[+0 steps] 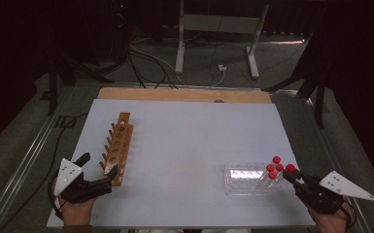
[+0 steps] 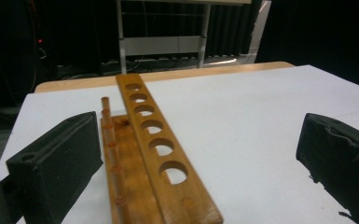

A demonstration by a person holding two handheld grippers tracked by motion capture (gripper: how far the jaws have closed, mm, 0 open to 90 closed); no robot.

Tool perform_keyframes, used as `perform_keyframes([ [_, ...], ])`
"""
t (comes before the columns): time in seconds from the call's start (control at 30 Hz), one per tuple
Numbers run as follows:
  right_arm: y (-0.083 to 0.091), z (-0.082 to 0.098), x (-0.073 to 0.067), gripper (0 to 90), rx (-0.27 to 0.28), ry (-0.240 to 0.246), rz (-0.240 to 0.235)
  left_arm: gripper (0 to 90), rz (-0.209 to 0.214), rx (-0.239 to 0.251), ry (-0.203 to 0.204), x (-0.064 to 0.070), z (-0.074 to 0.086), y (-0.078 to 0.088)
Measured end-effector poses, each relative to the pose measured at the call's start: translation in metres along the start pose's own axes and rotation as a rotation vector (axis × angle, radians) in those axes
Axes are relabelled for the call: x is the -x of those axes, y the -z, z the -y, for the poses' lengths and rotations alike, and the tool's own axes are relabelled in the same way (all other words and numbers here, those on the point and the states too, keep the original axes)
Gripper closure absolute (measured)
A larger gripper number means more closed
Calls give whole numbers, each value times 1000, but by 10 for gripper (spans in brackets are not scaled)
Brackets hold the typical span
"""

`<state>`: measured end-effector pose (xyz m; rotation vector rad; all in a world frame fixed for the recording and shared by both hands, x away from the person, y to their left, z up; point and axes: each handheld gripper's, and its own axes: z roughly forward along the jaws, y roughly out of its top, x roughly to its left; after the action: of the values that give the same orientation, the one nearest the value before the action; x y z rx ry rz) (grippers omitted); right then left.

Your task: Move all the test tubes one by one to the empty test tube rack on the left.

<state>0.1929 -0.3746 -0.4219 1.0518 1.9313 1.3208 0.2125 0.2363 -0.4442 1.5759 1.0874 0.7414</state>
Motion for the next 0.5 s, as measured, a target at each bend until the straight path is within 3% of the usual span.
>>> perform_keyframes([
  [0.17, 6, -17, 2, 745, 20, -7, -10, 9, 29, 8, -19, 6, -7, -3],
  [0.5, 12, -55, -1, 744, 57, 26, -53, 9, 68, 20, -75, 16, -24, -8],
])
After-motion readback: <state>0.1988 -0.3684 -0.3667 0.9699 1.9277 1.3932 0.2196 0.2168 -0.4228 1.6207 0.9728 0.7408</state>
